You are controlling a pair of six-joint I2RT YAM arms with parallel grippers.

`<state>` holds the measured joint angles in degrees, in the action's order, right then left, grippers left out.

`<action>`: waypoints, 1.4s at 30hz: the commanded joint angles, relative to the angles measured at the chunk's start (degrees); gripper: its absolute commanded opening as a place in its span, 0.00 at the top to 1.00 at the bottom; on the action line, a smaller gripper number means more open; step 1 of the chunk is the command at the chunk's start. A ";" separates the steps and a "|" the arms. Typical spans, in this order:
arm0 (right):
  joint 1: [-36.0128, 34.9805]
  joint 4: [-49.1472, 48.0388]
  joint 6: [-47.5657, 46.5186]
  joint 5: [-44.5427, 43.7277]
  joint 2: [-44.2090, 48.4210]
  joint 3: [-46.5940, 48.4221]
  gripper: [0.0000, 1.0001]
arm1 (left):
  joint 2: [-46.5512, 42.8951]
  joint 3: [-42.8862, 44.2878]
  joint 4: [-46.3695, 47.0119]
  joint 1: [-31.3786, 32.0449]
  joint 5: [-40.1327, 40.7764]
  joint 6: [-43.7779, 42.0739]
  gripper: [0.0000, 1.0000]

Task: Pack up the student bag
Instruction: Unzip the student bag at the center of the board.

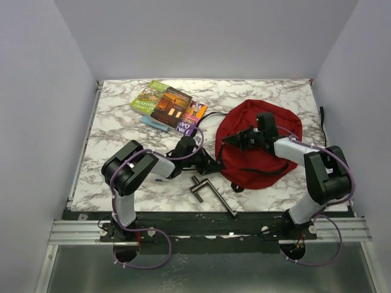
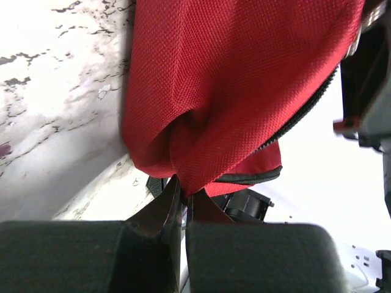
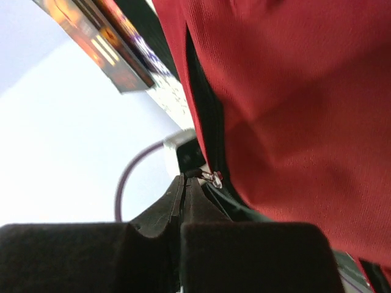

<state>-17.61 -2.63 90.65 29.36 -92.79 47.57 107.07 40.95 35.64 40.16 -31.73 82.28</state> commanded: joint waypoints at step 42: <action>-5.64 28.18 -67.48 -19.72 8.61 7.29 0.64 | 3.12 35.34 -48.10 -7.93 -5.37 -37.54 0.74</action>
<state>-23.07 27.90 24.73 9.26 -84.97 55.96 112.05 77.03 -10.85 32.32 -35.81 46.35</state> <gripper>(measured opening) 0.451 0.180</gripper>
